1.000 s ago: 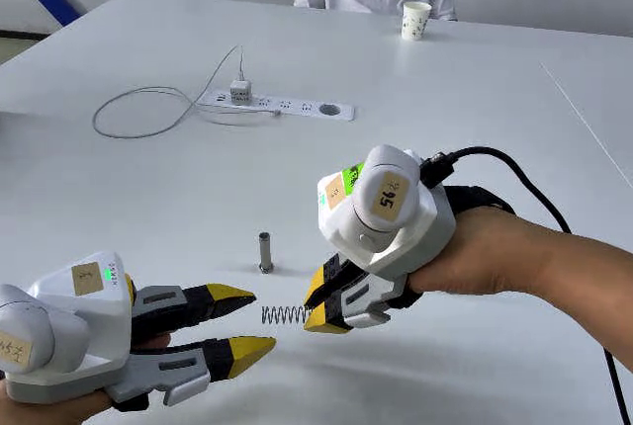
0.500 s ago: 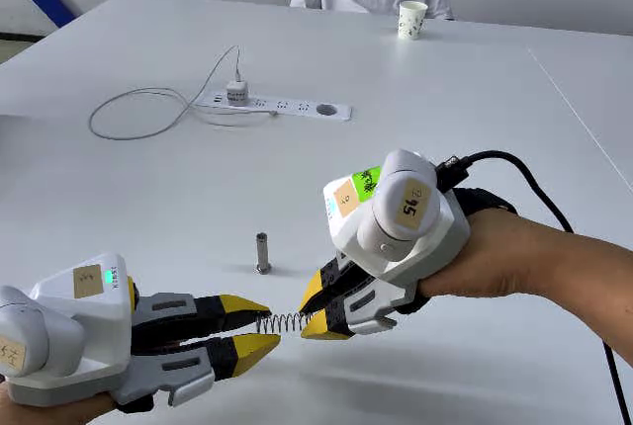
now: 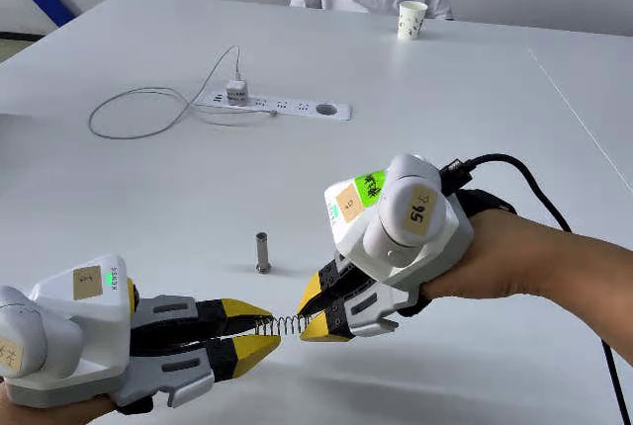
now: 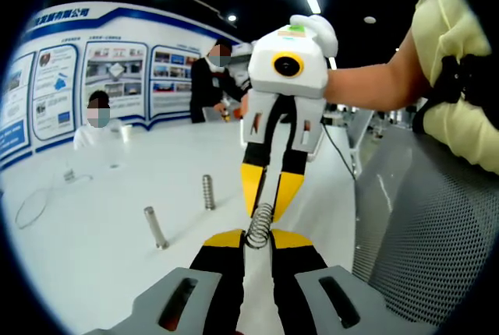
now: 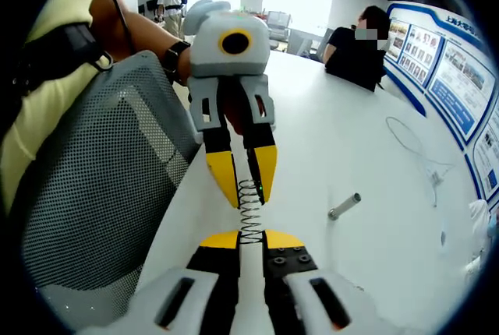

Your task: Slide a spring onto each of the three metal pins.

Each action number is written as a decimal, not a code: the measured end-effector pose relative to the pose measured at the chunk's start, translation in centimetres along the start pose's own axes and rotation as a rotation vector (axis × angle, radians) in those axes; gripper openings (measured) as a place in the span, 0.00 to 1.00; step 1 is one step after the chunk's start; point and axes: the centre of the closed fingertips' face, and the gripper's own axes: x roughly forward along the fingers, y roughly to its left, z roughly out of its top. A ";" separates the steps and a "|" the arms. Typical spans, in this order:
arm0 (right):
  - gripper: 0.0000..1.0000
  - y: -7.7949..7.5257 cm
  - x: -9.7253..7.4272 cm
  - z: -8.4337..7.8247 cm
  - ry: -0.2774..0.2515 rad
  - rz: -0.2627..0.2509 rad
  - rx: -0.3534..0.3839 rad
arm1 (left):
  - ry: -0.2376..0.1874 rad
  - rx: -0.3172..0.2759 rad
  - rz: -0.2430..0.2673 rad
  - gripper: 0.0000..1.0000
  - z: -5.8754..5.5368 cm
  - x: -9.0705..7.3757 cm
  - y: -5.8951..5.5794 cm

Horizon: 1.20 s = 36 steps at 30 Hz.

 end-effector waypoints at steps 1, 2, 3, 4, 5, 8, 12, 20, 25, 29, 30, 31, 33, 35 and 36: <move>0.11 0.0 0.0 0.0 0.001 -0.001 -0.001 | -0.002 0.001 0.000 0.12 0.0 0.0 0.0; 0.11 0.0 0.1 0.0 0.003 -0.002 -0.001 | -0.003 0.005 0.001 0.12 0.1 0.0 0.0; 0.11 0.0 0.1 -0.1 0.004 -0.003 0.001 | -0.004 0.007 0.001 0.12 0.1 0.0 0.0; 0.11 -0.1 0.1 -0.1 0.007 -0.004 0.004 | -0.006 0.008 0.002 0.12 0.2 0.0 0.0; 0.11 -0.1 0.1 -0.1 0.008 -0.004 0.006 | -0.008 0.008 0.002 0.12 0.2 0.0 0.0; 0.11 -0.1 0.2 -0.2 0.013 -0.008 0.011 | -0.014 0.010 0.003 0.12 0.5 0.0 0.1; 0.11 0.0 0.5 -0.3 0.023 -0.008 0.017 | -0.025 0.016 -0.002 0.11 0.9 0.1 -0.1; 0.11 0.0 1.1 -0.1 0.027 -0.017 0.033 | -0.049 0.017 -0.005 0.11 1.7 0.3 -0.1; 0.11 0.0 1.4 0.2 0.021 -0.019 0.040 | -0.064 0.013 -0.001 0.11 2.1 0.3 0.0; 0.11 0.2 1.9 0.6 0.016 -0.015 0.038 | -0.076 0.006 -0.002 0.11 2.4 0.3 -0.2; 0.11 0.2 1.9 0.6 0.016 -0.015 0.038 | -0.077 0.006 -0.003 0.11 2.4 0.3 -0.2; 0.11 0.2 2.0 0.7 0.016 -0.015 0.036 | -0.079 0.006 -0.003 0.11 2.5 0.4 -0.3; 0.12 0.2 2.1 0.8 0.013 -0.014 0.038 | -0.085 0.002 -0.003 0.11 2.6 0.4 -0.4; 0.12 0.3 2.2 1.0 0.009 -0.014 0.039 | -0.090 0.000 -0.004 0.11 2.8 0.5 -0.5; 0.12 0.3 2.2 1.0 0.008 -0.014 0.039 | -0.091 0.000 -0.004 0.11 2.8 0.6 -0.5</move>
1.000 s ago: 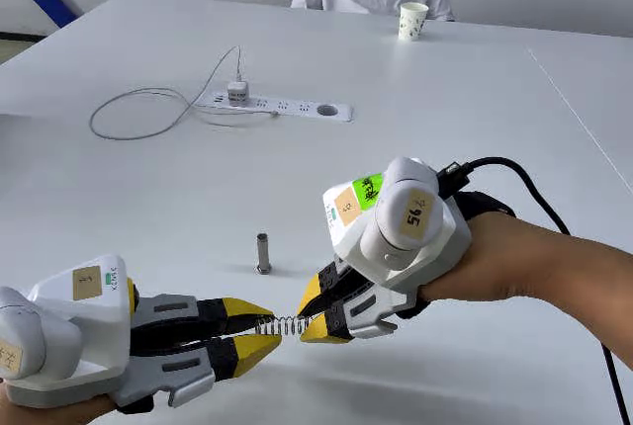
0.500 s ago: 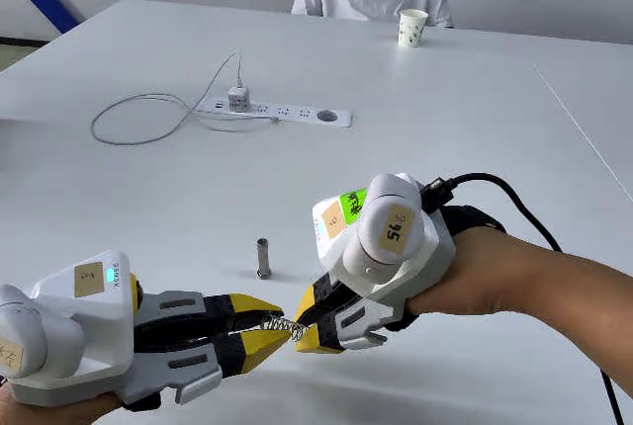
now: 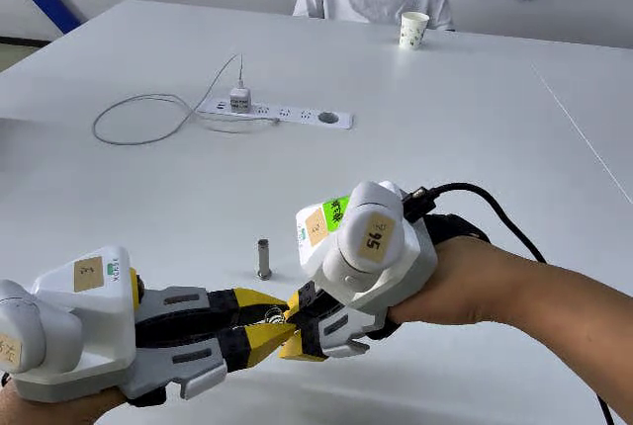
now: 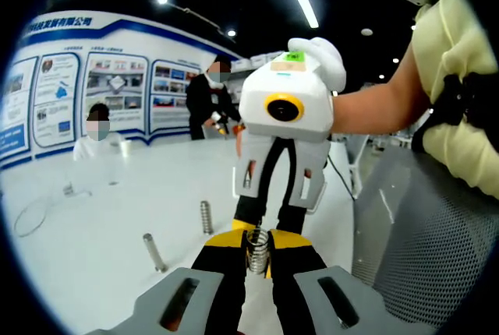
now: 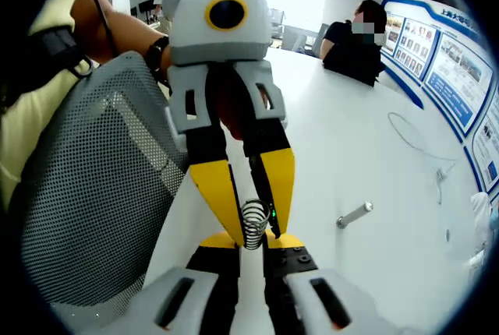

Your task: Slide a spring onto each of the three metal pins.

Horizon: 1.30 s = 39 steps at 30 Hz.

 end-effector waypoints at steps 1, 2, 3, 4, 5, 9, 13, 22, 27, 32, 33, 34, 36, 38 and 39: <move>0.12 0.0 0.0 0.0 0.001 -0.001 0.002 | 0.001 0.001 0.001 0.11 0.0 0.1 0.0; 0.12 0.0 0.0 0.0 -0.001 -0.001 0.004 | 0.001 0.002 0.001 0.11 0.1 0.1 0.0; 0.12 0.0 0.0 -0.1 -0.003 -0.002 0.008 | 0.001 0.002 0.001 0.10 0.1 0.1 0.0; 0.12 0.0 0.0 -0.1 -0.004 -0.002 0.010 | 0.002 0.002 0.000 0.10 0.1 0.1 -0.1; 0.12 0.0 0.0 -0.1 -0.005 -0.002 0.013 | 0.002 0.002 -0.001 0.10 0.0 0.1 -0.1; 0.12 -0.1 -0.1 -0.2 -0.009 -0.005 0.020 | 0.000 -0.001 0.000 0.10 0.1 0.2 -0.1; 0.12 -0.1 0.0 -0.1 -0.017 -0.007 0.027 | 0.002 -0.003 0.001 0.10 0.1 0.2 0.0; 0.12 -0.3 0.2 0.0 -0.027 -0.013 0.037 | 0.001 -0.010 0.009 0.10 0.1 0.2 0.2; 0.12 -0.5 -0.1 0.0 -0.031 -0.019 0.053 | -0.002 -0.012 0.013 0.10 0.2 0.2 0.3; 0.15 -1.2 -0.9 -0.1 -0.047 -0.045 0.082 | -0.005 -0.016 0.027 0.10 0.3 -0.1 0.8; 0.15 -1.3 -1.0 -0.2 -0.045 -0.048 0.085 | -0.003 -0.015 0.030 0.10 0.3 -0.3 1.0; 0.15 -1.3 -1.1 -0.3 -0.043 -0.052 0.085 | -0.001 -0.016 0.032 0.10 0.2 -0.3 1.1; 0.15 -1.4 -1.3 -0.4 -0.043 -0.058 0.088 | 0.002 -0.017 0.039 0.10 0.2 -0.5 1.3; 0.16 -1.4 -1.6 -0.5 -0.047 -0.067 0.093 | 0.004 -0.017 0.046 0.10 0.2 -0.8 1.6; 0.16 -1.5 -1.7 -0.5 -0.047 -0.069 0.095 | 0.004 -0.018 0.048 0.10 0.1 -0.8 1.7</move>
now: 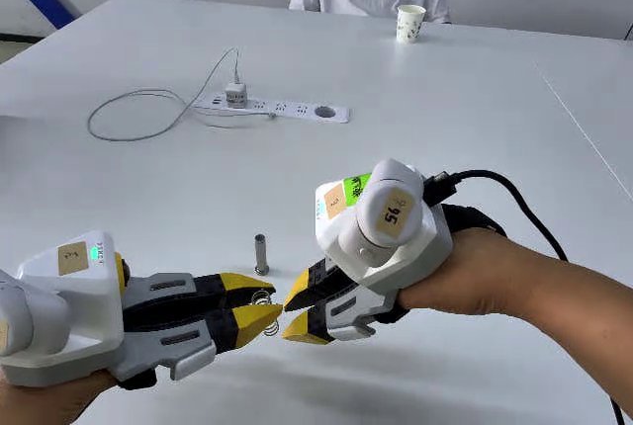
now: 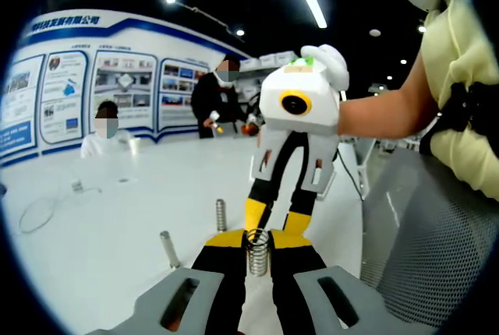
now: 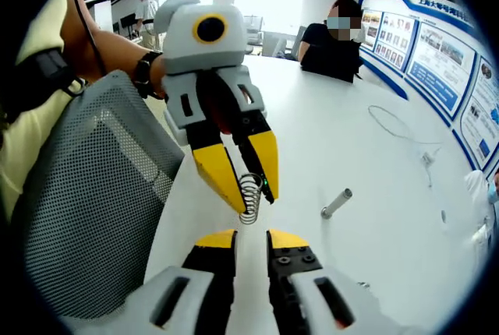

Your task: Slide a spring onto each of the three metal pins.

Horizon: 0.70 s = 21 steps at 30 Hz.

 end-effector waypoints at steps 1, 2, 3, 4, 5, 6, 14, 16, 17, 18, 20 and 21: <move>0.17 0.0 -0.1 0.0 0.000 -0.003 0.003 | 0.001 0.000 0.002 0.10 0.0 -0.1 0.1; 0.17 -0.1 -0.2 -0.1 -0.001 -0.008 0.005 | 0.003 0.001 0.006 0.10 0.0 -0.1 0.3; 0.18 -0.2 -0.3 -0.2 -0.003 -0.010 0.009 | 0.005 0.001 0.007 0.10 -0.1 -0.1 0.4; 0.18 -0.2 -0.4 -0.3 -0.003 -0.012 0.016 | 0.006 0.002 0.009 0.10 0.0 -0.2 0.5; 0.19 -0.3 -0.5 -0.3 -0.004 -0.015 0.018 | 0.007 0.003 0.010 0.10 0.0 -0.2 0.6; 0.20 -0.3 -0.6 -0.4 -0.004 -0.019 0.021 | 0.008 0.005 0.011 0.10 0.0 -0.2 0.6; 0.27 -0.7 -1.5 -1.3 -0.026 -0.053 0.062 | 0.019 0.016 0.021 0.10 0.3 -0.1 1.7; 0.29 -0.7 -1.7 -1.5 -0.030 -0.062 0.066 | 0.021 0.019 0.023 0.10 0.4 -0.1 2.0; 0.31 -0.7 -1.9 -1.7 -0.035 -0.067 0.071 | 0.022 0.021 0.024 0.10 0.5 0.0 2.2; 0.31 -0.6 -2.0 -1.7 -0.039 -0.069 0.078 | 0.023 0.022 0.026 0.10 0.5 0.0 2.4; 0.34 -0.6 -2.3 -1.9 -0.048 -0.077 0.091 | 0.024 0.024 0.030 0.10 0.6 0.0 2.7; 0.35 -0.5 -2.4 -2.0 -0.050 -0.081 0.096 | 0.023 0.023 0.031 0.10 0.7 0.1 2.9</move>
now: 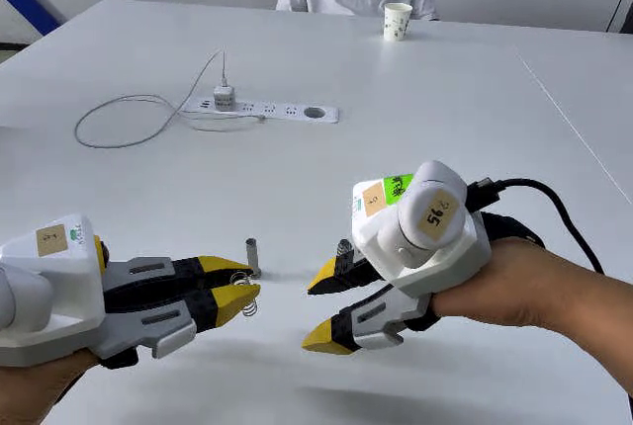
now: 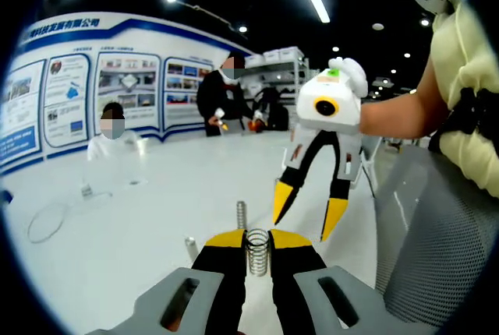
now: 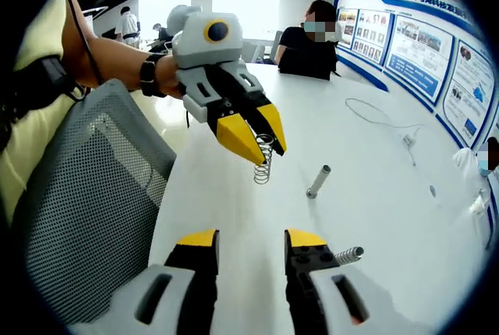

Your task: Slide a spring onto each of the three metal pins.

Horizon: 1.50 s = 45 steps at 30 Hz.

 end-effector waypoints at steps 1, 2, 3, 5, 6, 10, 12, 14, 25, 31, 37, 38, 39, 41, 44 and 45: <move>0.35 0.0 -0.2 -0.1 -0.004 -0.008 0.006 | -0.001 -0.003 0.004 0.10 0.1 0.1 0.3; 0.36 0.0 -0.4 -0.2 -0.009 -0.015 0.011 | 0.000 -0.005 0.008 0.10 0.1 0.1 0.4; 0.37 -0.1 -0.6 -0.3 -0.018 -0.025 0.027 | 0.002 -0.003 0.015 0.10 0.1 0.1 0.7; 0.39 -0.1 -1.0 -0.6 -0.024 -0.036 0.042 | 0.002 -0.001 0.019 0.10 0.2 0.2 0.9; 0.39 -0.1 -1.3 -0.8 -0.027 -0.045 0.048 | 0.000 0.000 0.021 0.10 0.3 0.2 1.1; 0.40 -0.1 -2.1 -1.5 -0.039 -0.069 0.078 | 0.004 0.011 0.027 0.10 0.5 0.4 1.6; 0.41 -0.1 -2.5 -1.8 -0.044 -0.082 0.094 | 0.006 0.015 0.032 0.10 0.6 0.4 2.0; 0.41 0.0 -3.0 -2.1 -0.052 -0.097 0.108 | 0.007 0.016 0.038 0.10 0.7 0.5 2.4; 0.42 -0.1 -5.5 -4.2 -0.097 -0.186 0.213 | 0.002 0.020 0.056 0.10 1.4 0.9 4.1; 0.42 -0.6 -7.5 -5.6 -0.120 -0.249 0.277 | -0.003 0.014 0.065 0.10 1.5 1.1 4.8; 0.42 -1.3 -9.0 -7.0 -0.128 -0.304 0.320 | -0.002 0.006 0.068 0.10 1.5 1.2 5.2; 0.42 -1.4 -9.3 -7.2 -0.133 -0.314 0.328 | -0.002 0.005 0.069 0.10 1.5 1.2 5.3; 0.43 -1.5 -9.5 -7.4 -0.134 -0.322 0.332 | -0.003 0.005 0.069 0.10 1.5 1.2 5.3; 0.43 -1.7 -10.0 -7.7 -0.143 -0.340 0.342 | -0.004 0.004 0.070 0.10 1.6 1.3 5.5; 0.43 -2.1 -10.9 -8.3 -0.155 -0.365 0.361 | -0.005 0.004 0.071 0.10 1.7 1.3 5.7; 0.43 -2.1 -11.1 -8.5 -0.158 -0.370 0.364 | -0.006 0.003 0.072 0.10 1.7 1.4 5.8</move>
